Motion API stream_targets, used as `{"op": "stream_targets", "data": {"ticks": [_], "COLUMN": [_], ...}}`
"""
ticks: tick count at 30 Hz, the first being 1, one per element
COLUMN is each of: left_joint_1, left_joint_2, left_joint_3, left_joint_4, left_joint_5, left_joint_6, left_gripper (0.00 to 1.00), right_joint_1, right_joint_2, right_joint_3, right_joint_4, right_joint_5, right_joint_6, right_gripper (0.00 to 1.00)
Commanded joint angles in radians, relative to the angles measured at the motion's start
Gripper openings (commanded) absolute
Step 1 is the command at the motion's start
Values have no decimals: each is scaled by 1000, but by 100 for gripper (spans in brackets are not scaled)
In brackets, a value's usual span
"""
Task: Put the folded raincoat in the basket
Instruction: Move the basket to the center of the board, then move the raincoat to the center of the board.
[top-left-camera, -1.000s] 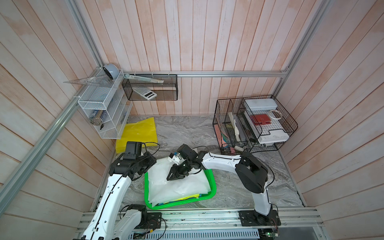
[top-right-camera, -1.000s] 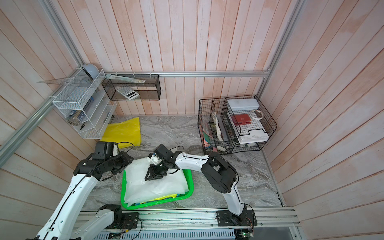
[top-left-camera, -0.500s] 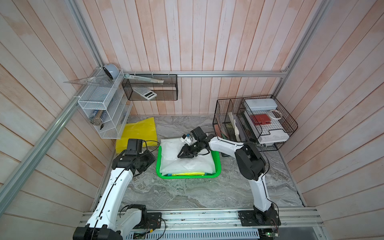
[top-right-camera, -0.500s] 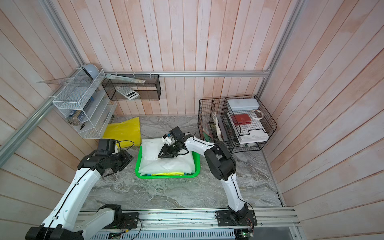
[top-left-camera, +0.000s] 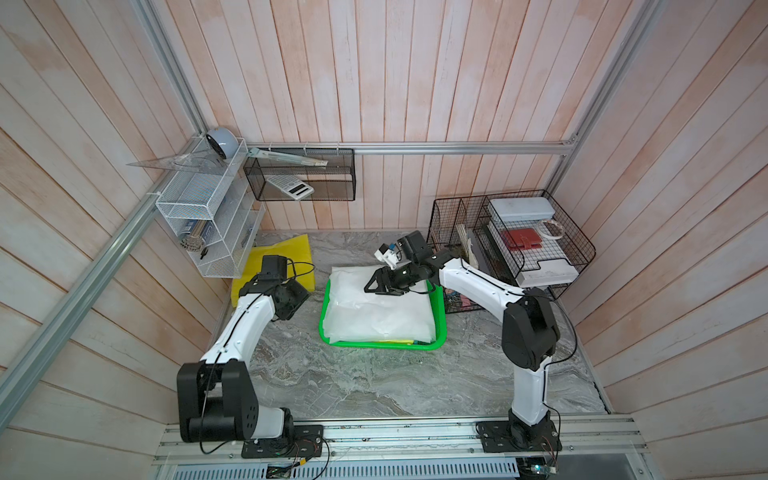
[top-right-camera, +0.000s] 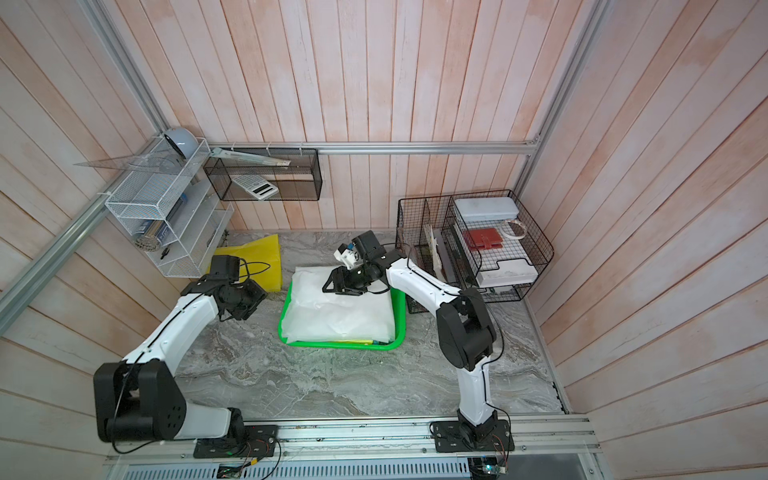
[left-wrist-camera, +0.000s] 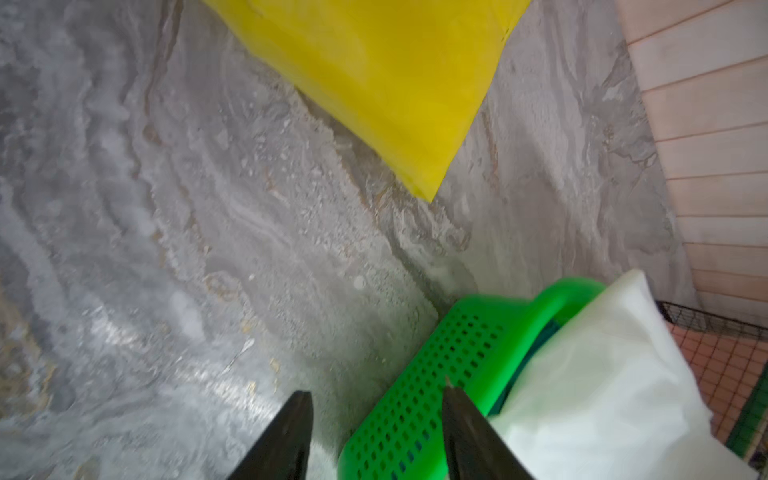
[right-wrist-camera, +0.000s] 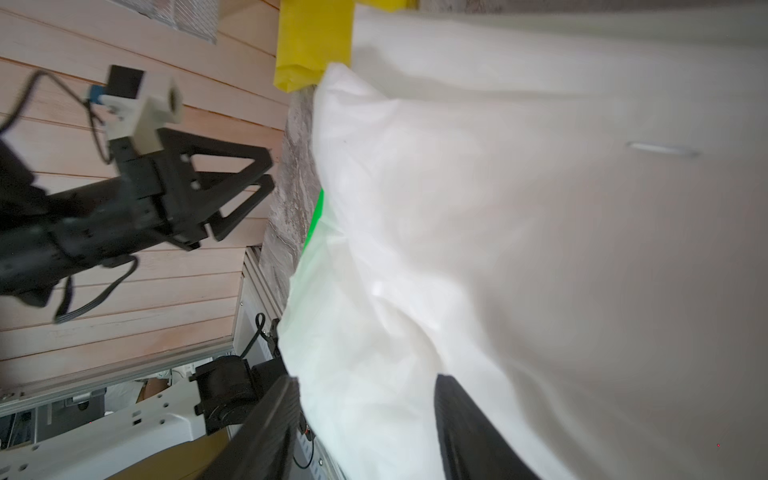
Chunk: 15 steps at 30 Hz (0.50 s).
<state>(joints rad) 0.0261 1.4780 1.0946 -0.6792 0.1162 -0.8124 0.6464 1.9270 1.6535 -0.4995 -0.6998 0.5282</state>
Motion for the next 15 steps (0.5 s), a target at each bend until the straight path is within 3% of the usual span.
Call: {"op": "stream_targets", "data": {"ticks": [1, 7, 15], "left_joint_1": [2, -25, -131], "left_joint_2": [99, 336, 605], "left_joint_3": [87, 283, 634], "left_joint_4": [56, -2, -201], "left_joint_5": [-57, -187, -369], "left_joint_6": [-3, 70, 213], "left_gripper": [57, 60, 63], "right_joint_1": [-32, -53, -54], "right_joint_2": [-132, -293, -427], "right_joint_3": [-44, -149, -327], "right_joint_4": [-4, 4, 130], "right_joint_5": [20, 2, 52], "right_joint_6": [4, -4, 36], "right_gripper": [59, 58, 59]}}
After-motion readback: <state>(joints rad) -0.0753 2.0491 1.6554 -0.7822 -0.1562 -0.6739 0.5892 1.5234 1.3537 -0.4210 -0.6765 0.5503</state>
